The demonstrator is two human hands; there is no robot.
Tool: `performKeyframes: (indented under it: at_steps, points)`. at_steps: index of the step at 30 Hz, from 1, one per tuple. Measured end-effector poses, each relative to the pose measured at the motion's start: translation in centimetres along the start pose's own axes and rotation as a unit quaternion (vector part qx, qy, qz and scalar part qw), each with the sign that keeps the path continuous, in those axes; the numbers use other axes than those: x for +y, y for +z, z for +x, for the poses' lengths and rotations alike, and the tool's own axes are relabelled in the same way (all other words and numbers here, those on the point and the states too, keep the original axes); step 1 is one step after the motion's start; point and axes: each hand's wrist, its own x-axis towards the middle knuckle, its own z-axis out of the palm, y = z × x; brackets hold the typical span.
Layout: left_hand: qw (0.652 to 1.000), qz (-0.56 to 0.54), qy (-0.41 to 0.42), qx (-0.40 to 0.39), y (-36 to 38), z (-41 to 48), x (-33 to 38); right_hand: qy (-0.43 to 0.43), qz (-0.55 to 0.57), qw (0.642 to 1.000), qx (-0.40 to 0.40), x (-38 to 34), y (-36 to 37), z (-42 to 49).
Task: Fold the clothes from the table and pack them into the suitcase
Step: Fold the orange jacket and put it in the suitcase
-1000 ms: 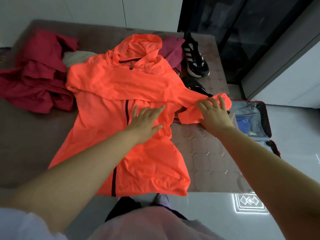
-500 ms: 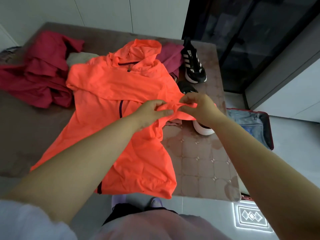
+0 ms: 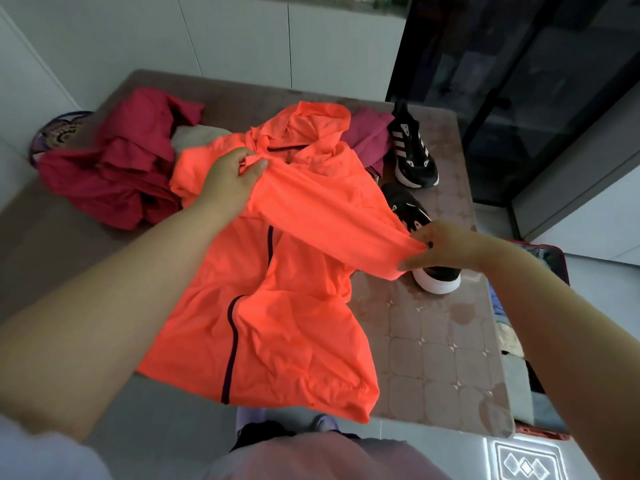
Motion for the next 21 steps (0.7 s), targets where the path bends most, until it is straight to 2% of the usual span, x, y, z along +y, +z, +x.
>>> performKeyframes:
  at_steps: [4, 9, 12, 17, 21]
  points:
    - [0.997, 0.064, -0.026, 0.031, -2.6, 0.8, -3.5, 0.024, -0.01, 1.0, 0.014, 0.5, -1.1, 1.1]
    - [0.99, 0.132, -0.053, 0.02, -5.4, 2.4, -7.5, -0.025, 0.001, 0.999, 0.043, -0.7, -2.4, 3.5]
    - [0.986, 0.146, -0.083, 0.005, -6.1, 3.5, -9.7, -0.022, 0.025, 0.998, 0.056, -2.2, -2.7, 5.1]
    - [0.982, 0.15, -0.115, 0.018, -5.7, 5.9, -12.2, -0.02, 0.025, 0.966, 0.258, -4.0, -1.3, 9.7]
    - [0.981, 0.123, -0.153, -0.002, -4.9, 6.9, -13.1, 0.016, 0.001, 0.969, 0.247, -3.8, 1.8, 12.4]
